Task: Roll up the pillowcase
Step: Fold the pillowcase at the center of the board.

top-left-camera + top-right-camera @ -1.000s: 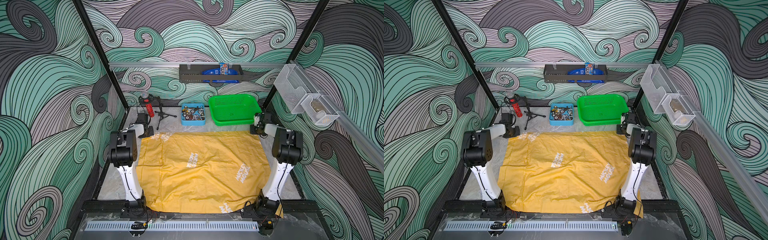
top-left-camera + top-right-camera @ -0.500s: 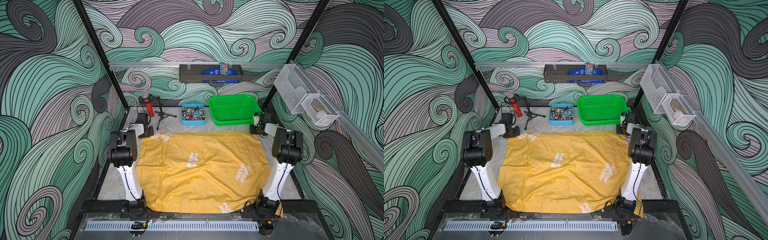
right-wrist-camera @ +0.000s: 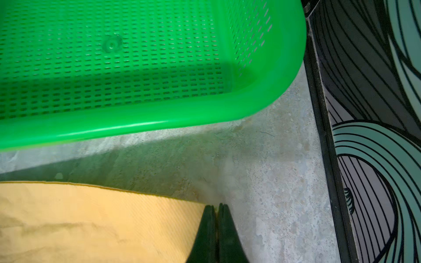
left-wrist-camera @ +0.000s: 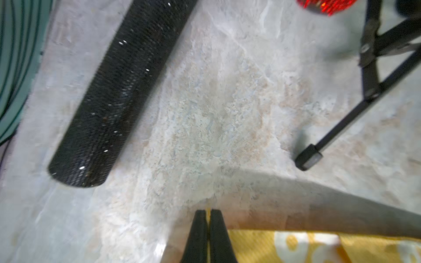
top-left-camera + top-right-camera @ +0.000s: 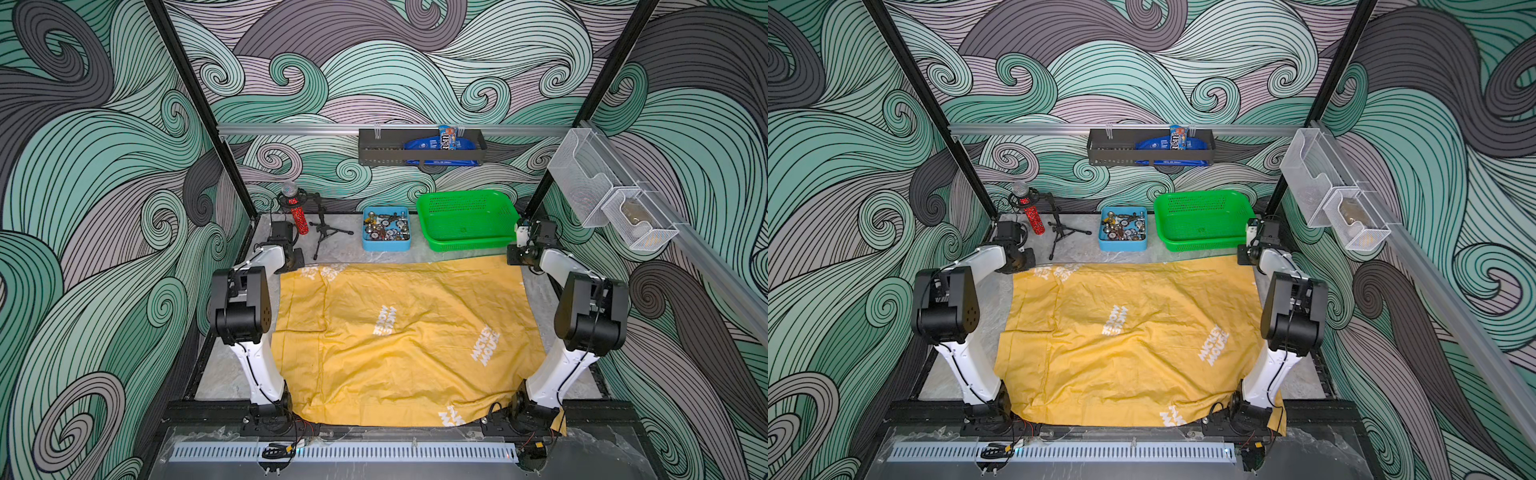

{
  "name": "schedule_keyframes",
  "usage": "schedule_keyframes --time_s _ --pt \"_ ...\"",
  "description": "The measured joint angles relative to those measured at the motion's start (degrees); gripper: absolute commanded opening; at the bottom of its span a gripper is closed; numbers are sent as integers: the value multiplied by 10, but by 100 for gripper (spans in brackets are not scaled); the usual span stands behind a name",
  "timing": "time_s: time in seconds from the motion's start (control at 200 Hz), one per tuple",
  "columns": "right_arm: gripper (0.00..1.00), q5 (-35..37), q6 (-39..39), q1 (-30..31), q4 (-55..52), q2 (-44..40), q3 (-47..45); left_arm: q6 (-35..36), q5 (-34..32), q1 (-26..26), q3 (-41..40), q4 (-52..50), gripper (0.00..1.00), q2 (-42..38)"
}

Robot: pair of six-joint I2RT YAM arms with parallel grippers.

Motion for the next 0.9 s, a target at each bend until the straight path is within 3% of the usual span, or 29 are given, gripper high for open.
schedule_keyframes --time_s 0.155,0.395,0.63,0.901 --pt "0 1 11 -6 3 -66 -46 -17 -22 0 -39 4 0 -82" --pt "0 3 32 -16 45 -147 -45 -21 -57 -3 -85 43 0 -183" --pt "0 -4 35 -16 69 -130 44 -12 -57 -5 -73 124 0 -196" --pt "0 -21 38 -26 88 -85 118 16 -46 -15 4 201 0 -173"
